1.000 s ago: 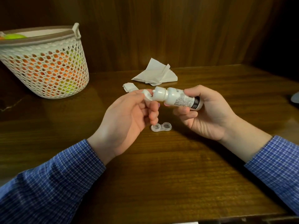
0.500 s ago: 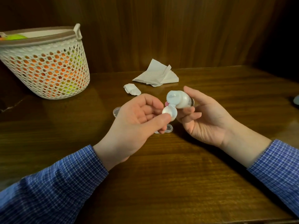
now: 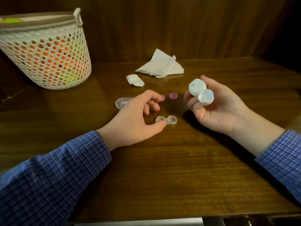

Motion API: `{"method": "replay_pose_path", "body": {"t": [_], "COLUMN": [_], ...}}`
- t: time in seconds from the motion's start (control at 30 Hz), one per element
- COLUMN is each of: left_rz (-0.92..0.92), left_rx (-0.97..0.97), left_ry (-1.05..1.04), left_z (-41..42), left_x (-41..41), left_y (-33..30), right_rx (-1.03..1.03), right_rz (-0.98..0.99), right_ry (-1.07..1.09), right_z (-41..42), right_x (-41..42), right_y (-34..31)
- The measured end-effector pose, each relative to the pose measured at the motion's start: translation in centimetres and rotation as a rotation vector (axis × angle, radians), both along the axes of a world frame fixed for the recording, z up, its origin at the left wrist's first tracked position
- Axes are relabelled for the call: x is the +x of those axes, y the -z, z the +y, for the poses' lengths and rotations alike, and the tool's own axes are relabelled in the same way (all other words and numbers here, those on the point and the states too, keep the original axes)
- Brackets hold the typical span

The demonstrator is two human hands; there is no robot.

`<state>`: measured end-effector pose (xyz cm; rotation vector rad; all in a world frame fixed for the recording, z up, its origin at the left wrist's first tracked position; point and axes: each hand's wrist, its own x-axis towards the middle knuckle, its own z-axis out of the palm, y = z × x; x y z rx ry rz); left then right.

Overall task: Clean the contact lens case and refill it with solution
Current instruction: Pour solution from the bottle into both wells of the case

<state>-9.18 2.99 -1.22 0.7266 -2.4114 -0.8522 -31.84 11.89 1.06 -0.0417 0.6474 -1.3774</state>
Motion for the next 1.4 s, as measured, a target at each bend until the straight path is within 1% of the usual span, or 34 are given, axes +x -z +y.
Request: {"method": "replay_pose_path", "body": {"t": [0.1,0.23,0.3,0.4,0.57,0.87,1.03,1.4], "left_rz": [-0.091,-0.068,-0.051,-0.034,-0.026,-0.015,-0.011,-0.003], "left_rx": [-0.002,-0.004,-0.003,-0.005,0.015,0.019,0.028,0.052], "left_ry": [0.062,0.062,0.057,0.054,0.056,0.061,0.068,0.065], "left_z": [-0.3,-0.4,-0.5,-0.5,-0.6,-0.6,-0.6,-0.7], "left_x": [-0.2,-0.4,-0.3,-0.4,-0.4,-0.4,-0.4,-0.3], "left_y": [0.5,0.6,0.6,0.7,0.8,0.8,0.8,0.8], "right_rx": [0.062,0.094,0.067,0.033,-0.048,-0.122,-0.134,-0.149], "right_rz": [0.18,0.52,0.652,0.791,0.961,1.152,1.185,1.184], "right_ry": [0.009,0.048,0.05,0.075,0.103,0.137,0.158,0.148], "right_z": [-0.5,-0.9,-0.9,-1.0,-1.0,-0.8,-0.7,-0.6], "right_x": [-0.1,0.9,1.4,1.7,2.2,3.0,3.1,3.0], "right_y": [-0.3,-0.4,-0.3,0.1,0.8,1.4,1.5,1.7]}}
